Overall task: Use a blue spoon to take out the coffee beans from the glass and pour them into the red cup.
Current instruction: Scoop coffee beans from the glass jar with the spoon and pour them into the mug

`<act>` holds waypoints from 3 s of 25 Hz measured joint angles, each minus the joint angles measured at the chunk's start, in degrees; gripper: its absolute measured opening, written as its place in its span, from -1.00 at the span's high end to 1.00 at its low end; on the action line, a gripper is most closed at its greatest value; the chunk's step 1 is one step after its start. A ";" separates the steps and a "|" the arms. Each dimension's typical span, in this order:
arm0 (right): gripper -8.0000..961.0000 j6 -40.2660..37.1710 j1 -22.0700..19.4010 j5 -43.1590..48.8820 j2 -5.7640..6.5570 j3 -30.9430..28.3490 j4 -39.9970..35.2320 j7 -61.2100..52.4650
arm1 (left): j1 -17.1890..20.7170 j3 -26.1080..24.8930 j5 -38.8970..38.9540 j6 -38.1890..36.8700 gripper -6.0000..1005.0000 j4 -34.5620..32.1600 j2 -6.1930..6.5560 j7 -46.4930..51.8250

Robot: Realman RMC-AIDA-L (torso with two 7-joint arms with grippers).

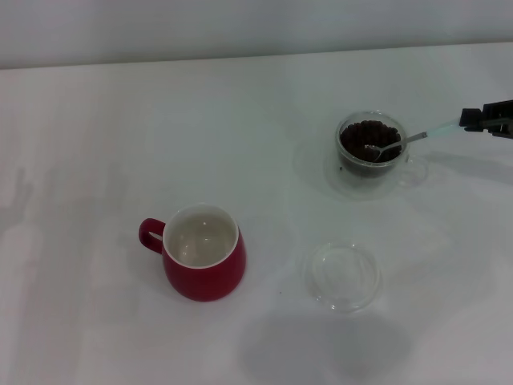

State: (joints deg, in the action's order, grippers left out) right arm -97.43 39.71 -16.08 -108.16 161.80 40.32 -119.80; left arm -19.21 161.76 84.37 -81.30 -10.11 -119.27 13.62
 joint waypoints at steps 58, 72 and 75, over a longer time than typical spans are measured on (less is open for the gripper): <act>0.68 4.17 -5.89 -6.39 6.70 -0.29 -15.31 -14.13 | -2.59 -0.13 0.44 0.00 -0.78 2.22 0.09 0.45; 0.68 -1.87 -5.55 -7.98 4.71 -0.08 -15.77 -12.51 | -3.16 -0.22 0.53 0.00 -0.78 2.20 0.06 0.37; 0.68 -3.56 -5.26 -8.24 3.80 -0.08 -15.66 -11.76 | -3.23 -0.22 0.53 0.00 -0.78 2.20 0.03 0.41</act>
State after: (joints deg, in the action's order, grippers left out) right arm -101.00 34.45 -24.32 -104.36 161.72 24.67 -131.56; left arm -22.43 161.53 84.90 -81.30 -7.91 -119.24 14.03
